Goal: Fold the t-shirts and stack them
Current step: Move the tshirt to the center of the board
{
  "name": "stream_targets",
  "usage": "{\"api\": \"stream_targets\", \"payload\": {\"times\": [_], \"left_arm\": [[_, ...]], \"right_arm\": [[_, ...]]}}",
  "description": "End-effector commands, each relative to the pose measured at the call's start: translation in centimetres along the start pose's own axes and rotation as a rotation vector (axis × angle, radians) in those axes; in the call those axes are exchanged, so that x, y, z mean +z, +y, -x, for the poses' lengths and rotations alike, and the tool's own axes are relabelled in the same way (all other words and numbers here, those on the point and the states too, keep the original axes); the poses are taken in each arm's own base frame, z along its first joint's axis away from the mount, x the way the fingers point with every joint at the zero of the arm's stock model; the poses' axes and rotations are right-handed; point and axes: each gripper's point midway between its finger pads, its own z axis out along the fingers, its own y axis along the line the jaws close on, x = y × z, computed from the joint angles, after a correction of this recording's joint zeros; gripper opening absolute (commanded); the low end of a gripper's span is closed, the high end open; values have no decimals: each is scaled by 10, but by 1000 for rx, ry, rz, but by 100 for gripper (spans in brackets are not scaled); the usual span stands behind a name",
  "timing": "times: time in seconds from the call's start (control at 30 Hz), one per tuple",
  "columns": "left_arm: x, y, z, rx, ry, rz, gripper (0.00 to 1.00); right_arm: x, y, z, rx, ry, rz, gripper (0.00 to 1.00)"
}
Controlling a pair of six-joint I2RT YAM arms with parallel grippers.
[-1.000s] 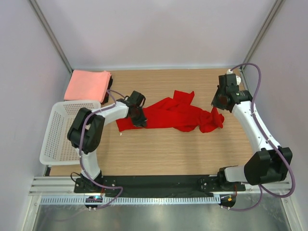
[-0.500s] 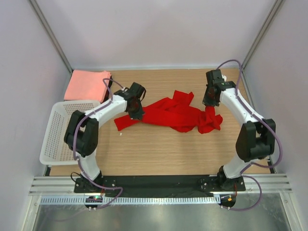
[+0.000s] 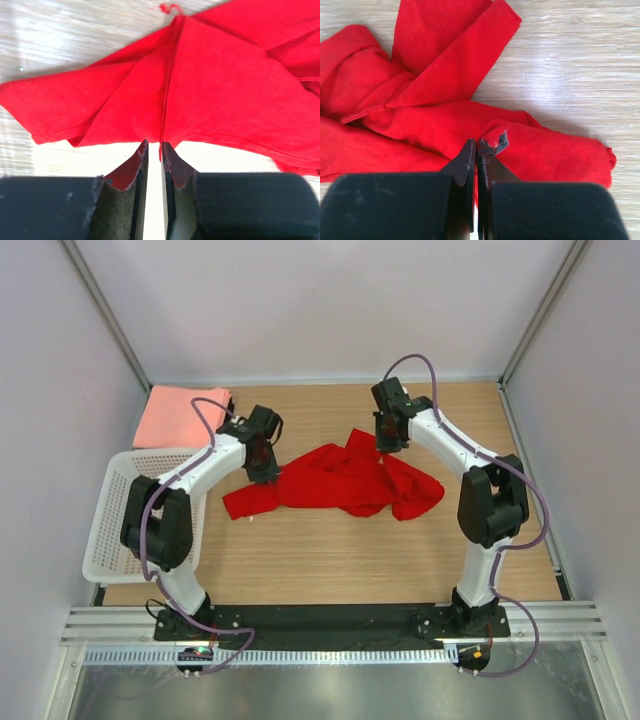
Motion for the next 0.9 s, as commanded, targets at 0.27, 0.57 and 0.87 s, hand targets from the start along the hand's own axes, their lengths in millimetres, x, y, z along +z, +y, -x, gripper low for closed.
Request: {"api": "stream_targets", "payload": {"times": [0.27, 0.57, 0.87], "left_arm": [[21, -5, -23, -32, 72, -83, 20], [26, -13, -29, -55, 72, -150, 32], [23, -18, -33, -93, 54, -166, 32]], "right_arm": [[-19, -6, 15, 10, -52, -2, 2], [-22, -3, 14, 21, -58, 16, 2], [-21, -2, 11, 21, -54, 17, 2]]}}
